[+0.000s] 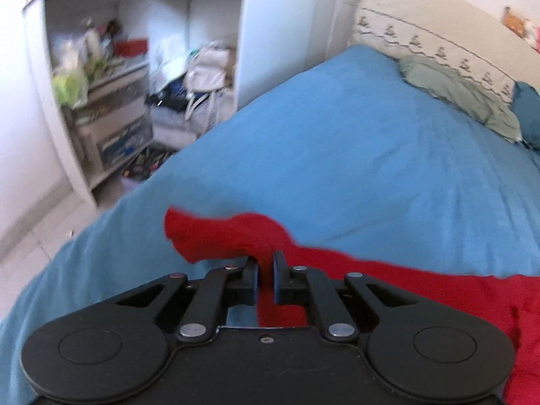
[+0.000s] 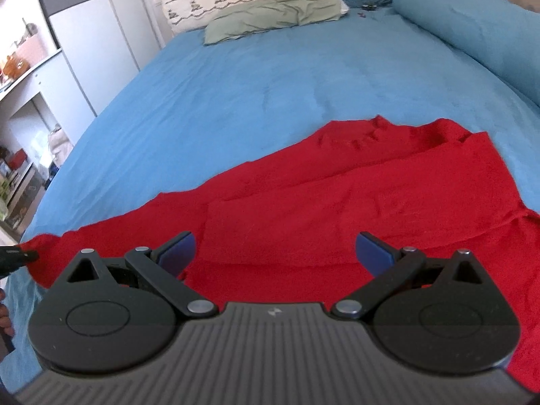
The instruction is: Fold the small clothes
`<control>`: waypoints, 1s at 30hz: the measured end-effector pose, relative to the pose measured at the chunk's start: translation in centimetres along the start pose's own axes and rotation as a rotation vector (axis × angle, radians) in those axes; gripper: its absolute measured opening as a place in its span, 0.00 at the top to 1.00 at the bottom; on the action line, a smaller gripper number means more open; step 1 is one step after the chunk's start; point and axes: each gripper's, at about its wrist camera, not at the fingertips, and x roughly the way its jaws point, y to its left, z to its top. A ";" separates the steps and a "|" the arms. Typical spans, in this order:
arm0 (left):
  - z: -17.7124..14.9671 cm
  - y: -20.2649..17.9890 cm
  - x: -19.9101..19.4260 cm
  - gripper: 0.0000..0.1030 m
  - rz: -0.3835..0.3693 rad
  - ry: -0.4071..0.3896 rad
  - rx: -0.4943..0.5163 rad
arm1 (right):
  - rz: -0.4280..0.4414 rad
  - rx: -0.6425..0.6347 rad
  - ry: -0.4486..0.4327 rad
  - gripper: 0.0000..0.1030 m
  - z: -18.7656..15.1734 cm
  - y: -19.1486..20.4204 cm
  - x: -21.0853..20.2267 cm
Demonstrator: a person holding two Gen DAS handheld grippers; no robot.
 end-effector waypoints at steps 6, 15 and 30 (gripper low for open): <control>1.6 -9.2 -5.9 0.93 -0.075 -0.098 0.140 | 0.008 0.020 -0.020 0.00 1.3 -3.8 -0.8; -1.8 -28.7 -12.2 0.93 -0.278 -0.132 0.290 | 0.046 -0.005 -0.044 0.00 5.3 -12.5 -3.4; -18.7 -45.5 -3.2 0.89 -0.216 0.142 0.475 | 0.111 0.209 0.078 0.00 6.0 -27.7 -2.0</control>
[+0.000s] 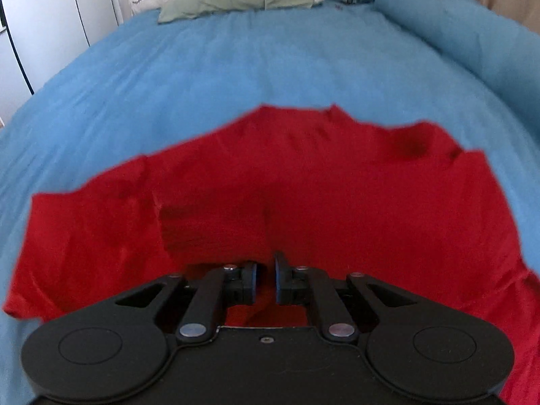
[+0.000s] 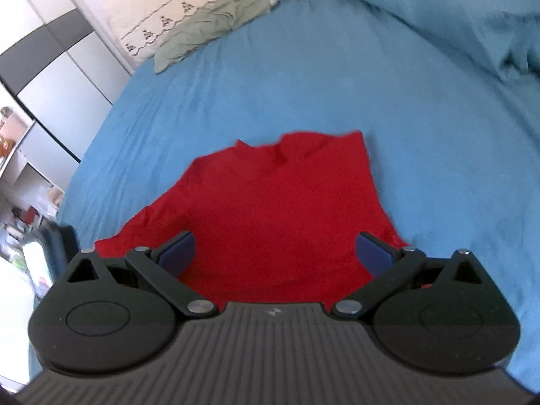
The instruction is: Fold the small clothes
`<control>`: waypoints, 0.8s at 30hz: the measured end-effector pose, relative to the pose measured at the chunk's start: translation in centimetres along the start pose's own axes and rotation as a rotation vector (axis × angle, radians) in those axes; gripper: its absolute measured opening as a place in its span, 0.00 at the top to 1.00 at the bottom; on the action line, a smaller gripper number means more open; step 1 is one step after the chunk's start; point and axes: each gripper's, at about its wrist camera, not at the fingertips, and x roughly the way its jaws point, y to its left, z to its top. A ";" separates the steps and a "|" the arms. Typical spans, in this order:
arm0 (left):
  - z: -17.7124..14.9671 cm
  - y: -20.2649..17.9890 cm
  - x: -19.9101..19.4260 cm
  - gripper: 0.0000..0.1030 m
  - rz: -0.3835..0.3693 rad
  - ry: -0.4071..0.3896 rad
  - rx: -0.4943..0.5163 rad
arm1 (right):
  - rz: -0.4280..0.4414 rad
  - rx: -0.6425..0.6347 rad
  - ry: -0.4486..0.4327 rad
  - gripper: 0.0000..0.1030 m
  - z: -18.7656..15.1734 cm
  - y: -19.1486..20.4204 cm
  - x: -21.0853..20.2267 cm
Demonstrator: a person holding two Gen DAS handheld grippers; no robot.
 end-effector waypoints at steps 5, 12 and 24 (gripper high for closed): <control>-0.5 -0.3 -1.0 0.33 -0.031 -0.033 -0.003 | -0.007 -0.027 0.021 0.00 -0.5 -2.1 1.1; -0.6 3.3 -5.8 0.28 0.019 -0.078 -0.008 | -0.016 -0.135 0.011 0.00 0.5 -0.3 0.3; -2.2 14.5 -9.0 0.28 0.131 -0.093 -0.049 | 0.087 -0.471 0.069 0.00 -1.8 13.9 5.2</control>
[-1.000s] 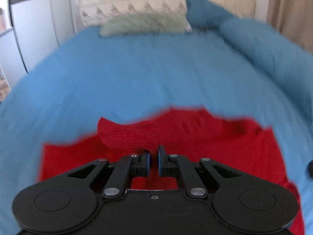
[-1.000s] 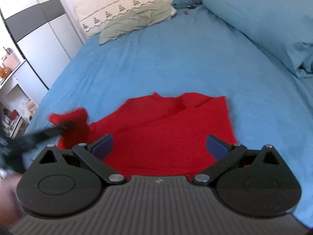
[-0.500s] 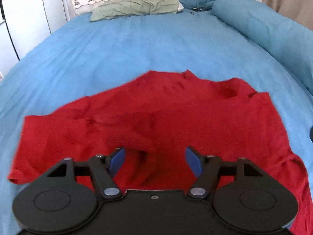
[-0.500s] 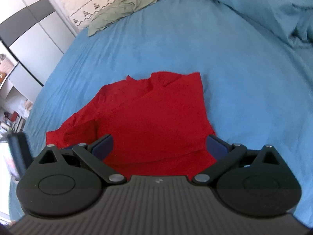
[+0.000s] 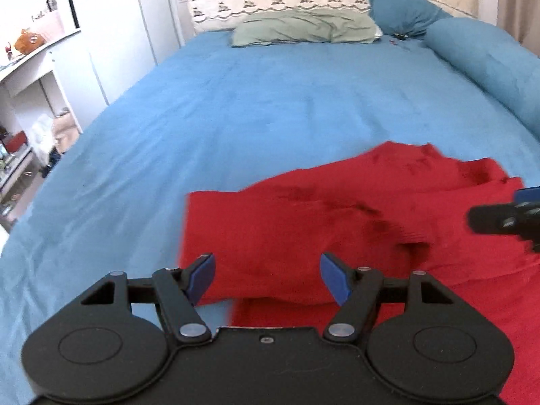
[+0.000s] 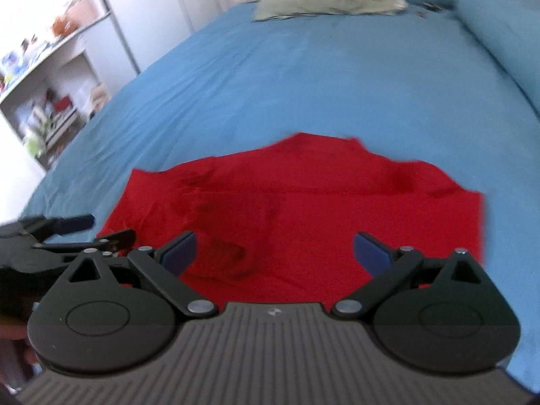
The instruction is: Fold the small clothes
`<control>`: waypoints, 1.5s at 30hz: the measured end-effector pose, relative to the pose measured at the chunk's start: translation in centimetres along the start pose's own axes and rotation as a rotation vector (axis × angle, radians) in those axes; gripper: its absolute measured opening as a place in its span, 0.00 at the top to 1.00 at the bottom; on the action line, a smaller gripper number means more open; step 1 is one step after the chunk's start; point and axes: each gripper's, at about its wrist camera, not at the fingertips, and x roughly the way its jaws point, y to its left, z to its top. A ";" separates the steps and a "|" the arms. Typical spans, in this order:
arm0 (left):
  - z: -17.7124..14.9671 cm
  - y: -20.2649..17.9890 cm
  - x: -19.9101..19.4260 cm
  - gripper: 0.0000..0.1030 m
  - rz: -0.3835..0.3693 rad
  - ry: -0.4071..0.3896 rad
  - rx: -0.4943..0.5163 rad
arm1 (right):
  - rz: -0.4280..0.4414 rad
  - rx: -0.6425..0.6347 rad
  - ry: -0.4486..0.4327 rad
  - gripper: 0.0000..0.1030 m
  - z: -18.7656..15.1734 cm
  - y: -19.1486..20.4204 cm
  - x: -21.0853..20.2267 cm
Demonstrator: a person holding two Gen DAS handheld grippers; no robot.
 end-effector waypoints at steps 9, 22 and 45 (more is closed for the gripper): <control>-1.5 5.4 -0.5 0.28 -0.005 0.004 -0.032 | -0.170 -0.212 0.125 0.28 -0.5 8.5 10.8; -1.7 6.2 -2.4 0.28 -0.082 0.003 -0.091 | -0.164 0.141 0.067 0.25 -2.0 -1.5 6.8; -2.3 4.4 -3.8 0.28 -0.140 0.001 -0.055 | -0.311 0.186 0.074 0.42 -4.5 0.6 7.5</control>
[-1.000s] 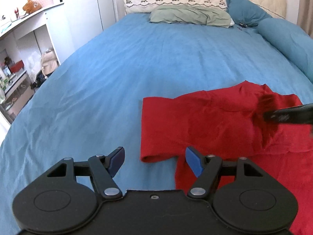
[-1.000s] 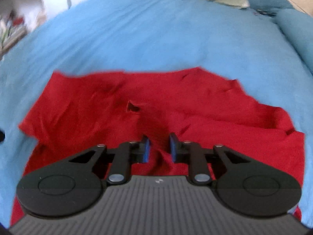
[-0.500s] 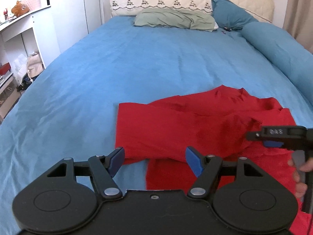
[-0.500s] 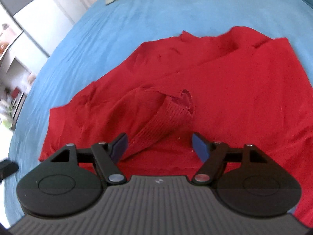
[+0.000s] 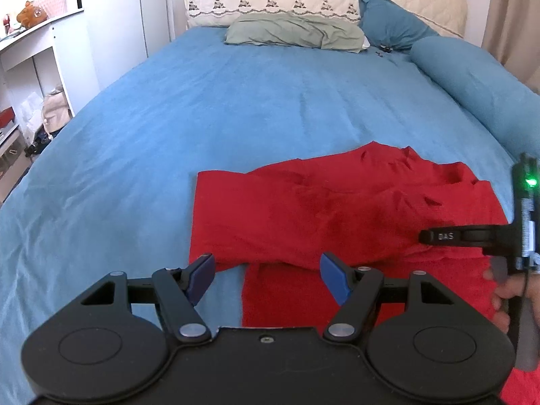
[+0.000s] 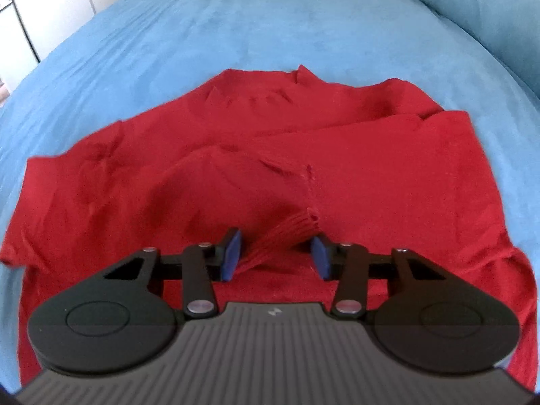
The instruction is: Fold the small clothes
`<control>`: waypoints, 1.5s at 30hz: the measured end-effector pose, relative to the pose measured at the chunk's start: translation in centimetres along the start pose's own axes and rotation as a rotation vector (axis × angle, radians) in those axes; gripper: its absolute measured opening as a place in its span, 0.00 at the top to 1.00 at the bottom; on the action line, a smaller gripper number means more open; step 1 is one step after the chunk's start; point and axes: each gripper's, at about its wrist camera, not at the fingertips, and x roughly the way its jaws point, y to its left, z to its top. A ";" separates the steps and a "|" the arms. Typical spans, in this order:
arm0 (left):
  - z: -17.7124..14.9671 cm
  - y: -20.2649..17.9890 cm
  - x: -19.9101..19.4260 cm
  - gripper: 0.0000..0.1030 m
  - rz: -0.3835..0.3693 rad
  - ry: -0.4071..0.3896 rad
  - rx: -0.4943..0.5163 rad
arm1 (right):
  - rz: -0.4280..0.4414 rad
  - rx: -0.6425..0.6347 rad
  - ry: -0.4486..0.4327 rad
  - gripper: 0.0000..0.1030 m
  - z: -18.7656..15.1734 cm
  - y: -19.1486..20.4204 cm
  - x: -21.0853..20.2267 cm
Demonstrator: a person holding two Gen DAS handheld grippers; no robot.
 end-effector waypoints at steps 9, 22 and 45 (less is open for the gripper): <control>-0.2 0.2 0.3 0.28 0.008 0.011 0.001 | 0.136 0.175 -0.017 0.55 0.5 -2.3 0.3; -1.2 1.3 5.9 0.28 0.069 0.089 0.030 | 0.121 0.078 -0.235 0.79 6.0 -4.7 -6.8; -0.7 1.0 10.0 0.28 0.133 0.169 0.037 | -0.070 -0.018 -0.039 0.77 1.0 -14.5 -0.6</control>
